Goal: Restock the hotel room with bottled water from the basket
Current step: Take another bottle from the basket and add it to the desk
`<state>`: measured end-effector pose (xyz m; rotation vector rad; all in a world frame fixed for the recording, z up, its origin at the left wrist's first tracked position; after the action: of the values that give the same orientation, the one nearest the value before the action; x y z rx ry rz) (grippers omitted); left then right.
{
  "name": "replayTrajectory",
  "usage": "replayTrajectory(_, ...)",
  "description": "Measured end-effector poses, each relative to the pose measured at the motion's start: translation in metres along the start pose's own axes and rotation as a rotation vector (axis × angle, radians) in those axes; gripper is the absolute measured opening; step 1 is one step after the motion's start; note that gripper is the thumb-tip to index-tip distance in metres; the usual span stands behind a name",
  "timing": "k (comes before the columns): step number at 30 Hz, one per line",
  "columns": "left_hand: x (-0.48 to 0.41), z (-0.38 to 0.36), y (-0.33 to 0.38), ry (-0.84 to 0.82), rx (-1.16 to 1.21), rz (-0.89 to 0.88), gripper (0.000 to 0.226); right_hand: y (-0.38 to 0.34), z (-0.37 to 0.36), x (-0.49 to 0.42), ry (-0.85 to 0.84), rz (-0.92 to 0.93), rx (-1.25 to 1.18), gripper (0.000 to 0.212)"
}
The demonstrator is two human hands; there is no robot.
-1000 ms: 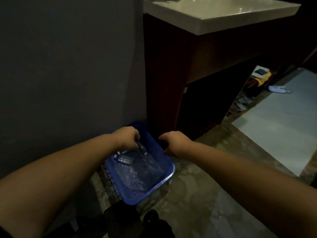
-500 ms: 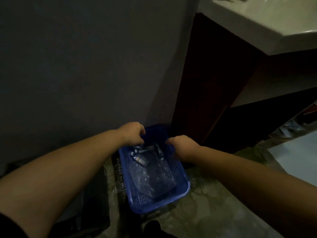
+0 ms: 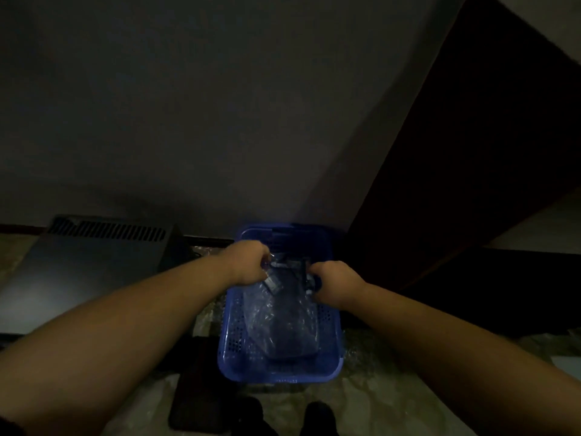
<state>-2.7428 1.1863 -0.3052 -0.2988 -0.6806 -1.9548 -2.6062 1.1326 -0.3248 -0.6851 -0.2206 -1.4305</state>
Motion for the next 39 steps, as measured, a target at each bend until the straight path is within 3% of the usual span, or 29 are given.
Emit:
replayTrajectory(4, -0.043, -0.058, -0.031, -0.07, -0.037, 0.063, 0.035, 0.037, -0.045, -0.046, -0.013, -0.059, -0.076, 0.046)
replayTrajectory(8, -0.107, -0.119, -0.066, -0.037, -0.117, 0.06, 0.034, 0.069, -0.113, -0.115, 0.003, -0.099, -0.121, 0.036)
replayTrajectory(15, -0.229, -0.306, -0.163, -0.129, -0.141, 0.12, 0.038, 0.126, -0.264, -0.257, 0.004, -0.101, -0.133, 0.032)
replayTrajectory(20, -0.317, -0.412, -0.217, -0.115, -0.191, 0.153, 0.038, 0.162, -0.359, -0.361, -0.011, -0.054, -0.095, 0.049)
replayTrajectory(25, -0.34, -0.455, -0.225, -0.131, -0.118, 0.165, 0.041, 0.182, -0.395, -0.382, 0.043, -0.093, -0.115, 0.034)
replayTrajectory(28, -0.335, -0.473, -0.214, -0.191, -0.065, 0.168, 0.045, 0.192, -0.418, -0.383, -0.043, -0.15, -0.205, 0.034)
replayTrajectory(39, -0.365, -0.505, -0.218, -0.195, -0.137, 0.116, 0.049, 0.236, -0.424, -0.415, 0.063, -0.269, -0.16, 0.037)
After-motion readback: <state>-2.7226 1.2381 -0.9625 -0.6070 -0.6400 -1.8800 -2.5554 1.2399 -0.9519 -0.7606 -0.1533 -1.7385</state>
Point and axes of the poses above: each hand's wrist, its own x-axis away from the middle knuckle, its own z-axis out of the back of the hand, y = z × x, the point moved 9 cm from there along -x, towards the middle knuckle, and after that the axes turned 4 degrees about x, right-handed, at the moved point
